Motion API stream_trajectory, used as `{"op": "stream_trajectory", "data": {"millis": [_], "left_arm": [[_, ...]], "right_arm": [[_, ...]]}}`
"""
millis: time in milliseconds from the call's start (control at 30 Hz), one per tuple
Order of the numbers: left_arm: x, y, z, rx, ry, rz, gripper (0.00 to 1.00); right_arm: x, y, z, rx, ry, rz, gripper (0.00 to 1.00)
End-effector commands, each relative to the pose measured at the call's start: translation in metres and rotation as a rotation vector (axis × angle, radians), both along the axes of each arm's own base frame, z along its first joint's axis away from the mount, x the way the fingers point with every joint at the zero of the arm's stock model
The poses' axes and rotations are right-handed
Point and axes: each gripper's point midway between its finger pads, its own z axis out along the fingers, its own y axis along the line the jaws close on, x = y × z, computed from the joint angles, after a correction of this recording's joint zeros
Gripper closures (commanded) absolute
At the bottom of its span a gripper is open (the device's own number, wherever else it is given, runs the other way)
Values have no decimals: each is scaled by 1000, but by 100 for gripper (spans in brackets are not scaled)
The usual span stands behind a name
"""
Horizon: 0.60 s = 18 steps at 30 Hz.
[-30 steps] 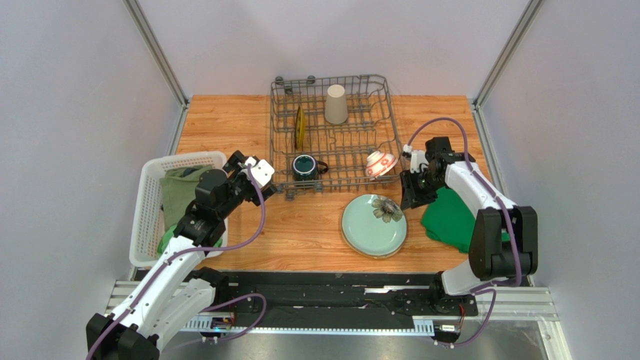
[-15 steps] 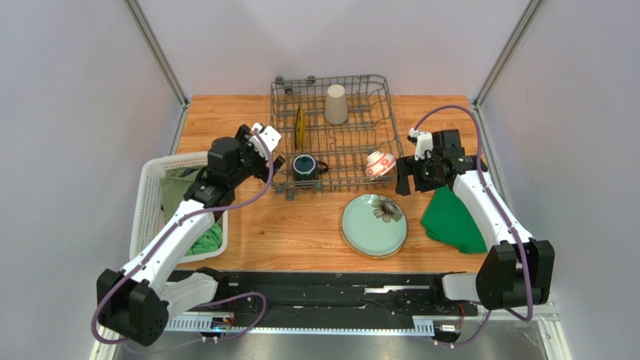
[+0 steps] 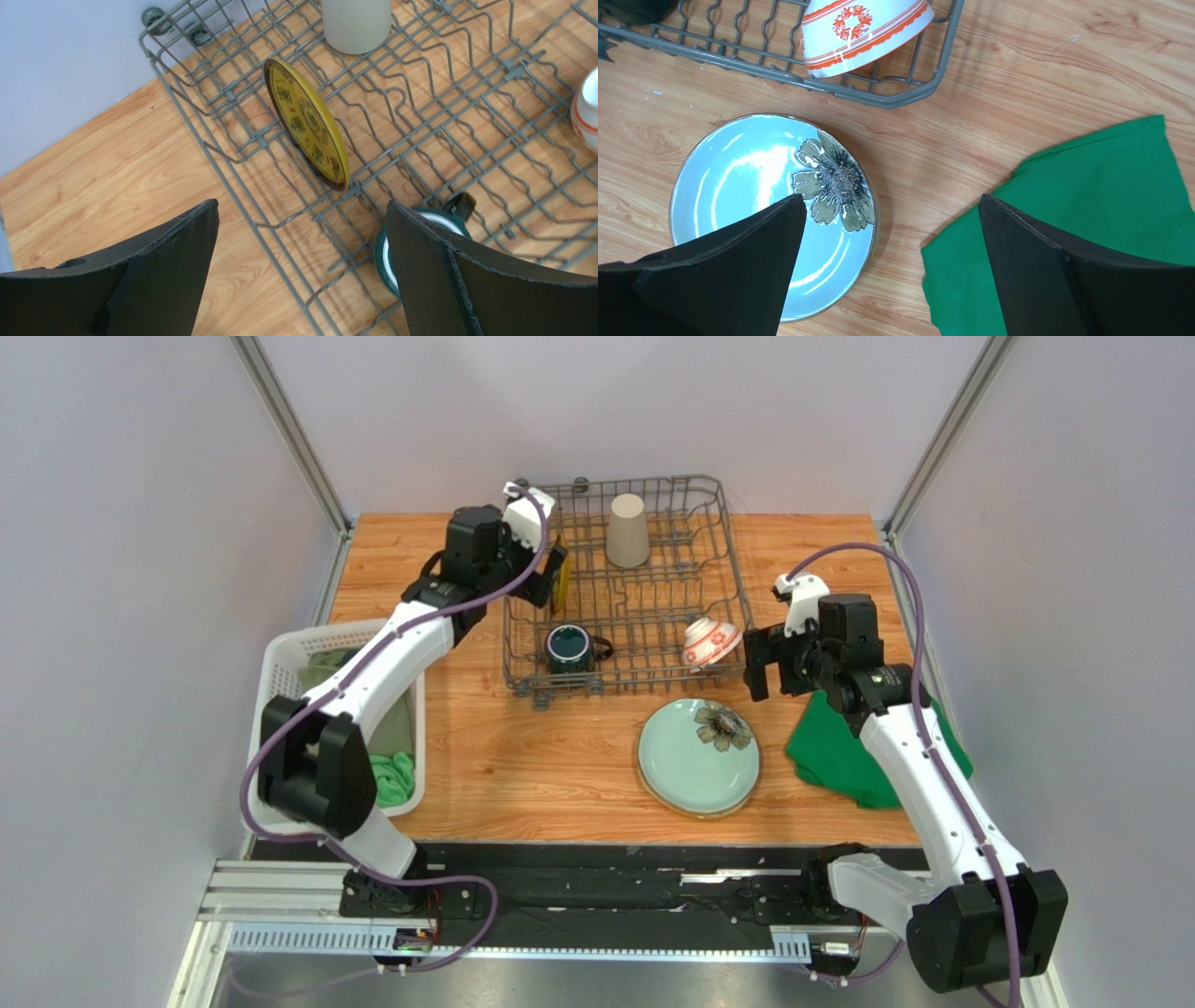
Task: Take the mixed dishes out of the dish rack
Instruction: Pick up the plate from the dish rack.
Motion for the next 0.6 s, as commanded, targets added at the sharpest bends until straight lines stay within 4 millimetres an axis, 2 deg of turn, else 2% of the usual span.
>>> {"op": "stream_trajectory", "data": {"millis": [0, 33, 67, 133, 167, 200, 233, 300, 333, 400, 467, 500, 567], "left_arm": [[21, -10, -12, -43, 84, 73, 4], [26, -14, -9, -54, 83, 73, 4], [29, -18, -20, -61, 115, 78, 4], [35, -23, -19, -75, 124, 85, 4], [37, -26, -29, -86, 153, 94, 5], [40, -29, -28, -96, 155, 90, 5], [42, -32, -35, -94, 169, 89, 5], [48, -35, -34, -95, 167, 89, 7], [50, -38, -42, -104, 188, 97, 7], [56, -40, -42, -110, 188, 96, 7], [60, -43, -51, -106, 205, 94, 9], [63, -45, -47, -112, 198, 92, 10], [68, -47, -58, -104, 216, 95, 11]], "right_arm": [[9, -8, 14, -37, -97, -26, 1], [9, -9, 14, -39, -98, -28, 1], [9, -9, 12, -42, -94, -26, 1], [11, -10, 9, -52, -83, -28, 1], [12, -10, 8, -53, -81, -29, 1], [12, -10, 7, -54, -76, -26, 1], [13, -9, 3, -56, -66, -22, 1], [13, -10, 2, -59, -58, -26, 1], [13, -10, 1, -60, -57, -26, 1], [14, -10, 1, -62, -56, -26, 1], [14, -10, -1, -65, -52, -28, 1], [14, -11, -1, -65, -53, -30, 1], [13, -12, -1, -69, -54, -33, 1]]}}
